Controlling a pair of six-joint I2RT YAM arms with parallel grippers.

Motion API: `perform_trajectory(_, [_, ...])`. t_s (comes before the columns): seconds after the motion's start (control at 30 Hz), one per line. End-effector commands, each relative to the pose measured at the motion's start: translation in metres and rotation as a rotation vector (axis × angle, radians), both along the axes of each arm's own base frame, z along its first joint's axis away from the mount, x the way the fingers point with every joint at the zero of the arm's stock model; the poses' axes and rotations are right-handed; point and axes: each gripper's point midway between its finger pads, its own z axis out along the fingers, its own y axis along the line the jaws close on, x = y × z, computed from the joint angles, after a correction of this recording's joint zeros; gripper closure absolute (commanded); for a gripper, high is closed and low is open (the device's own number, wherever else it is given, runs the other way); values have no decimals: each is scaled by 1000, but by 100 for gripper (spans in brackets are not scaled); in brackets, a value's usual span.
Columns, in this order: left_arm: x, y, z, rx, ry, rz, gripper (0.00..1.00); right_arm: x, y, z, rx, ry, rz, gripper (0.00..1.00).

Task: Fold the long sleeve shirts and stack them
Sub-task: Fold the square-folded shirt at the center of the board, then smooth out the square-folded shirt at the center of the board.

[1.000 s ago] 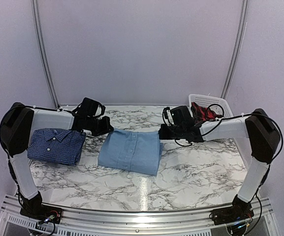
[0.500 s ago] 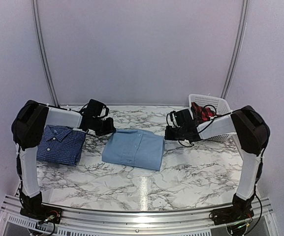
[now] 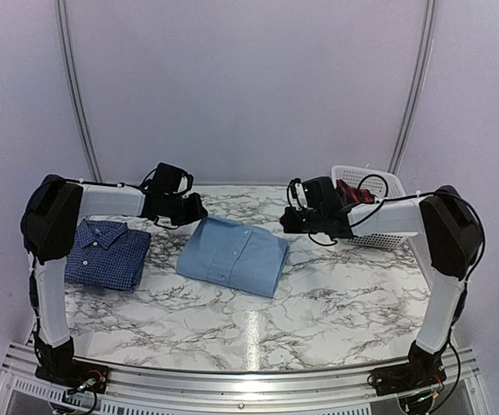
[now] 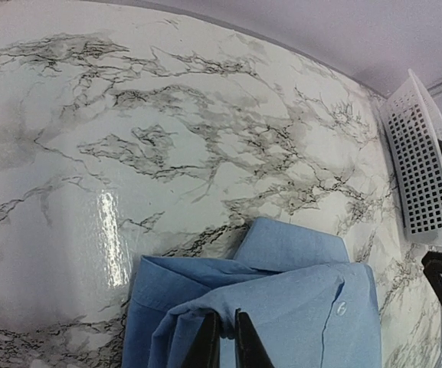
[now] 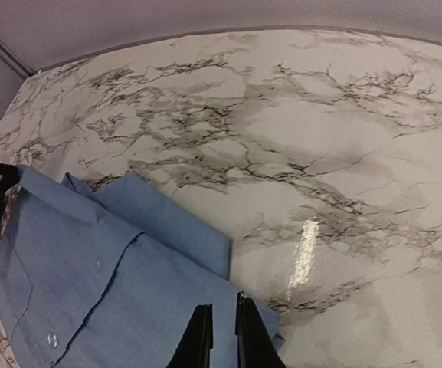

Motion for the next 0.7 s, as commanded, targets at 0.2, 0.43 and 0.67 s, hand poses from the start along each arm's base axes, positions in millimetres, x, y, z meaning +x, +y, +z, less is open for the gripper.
perform_trajectory(0.2, [13, 6, -15, 82, 52, 11, 88, -126, 110, 14, 76, 84, 365, 79])
perform_trajectory(0.43, [13, 10, -1, 92, 33, 19, 77, -160, 114, -26, 52, 167, 405, 77])
perform_trajectory(0.67, [2, 19, 11, 114, 27, 10, 64, -144, 78, -76, 34, 292, 281, 77])
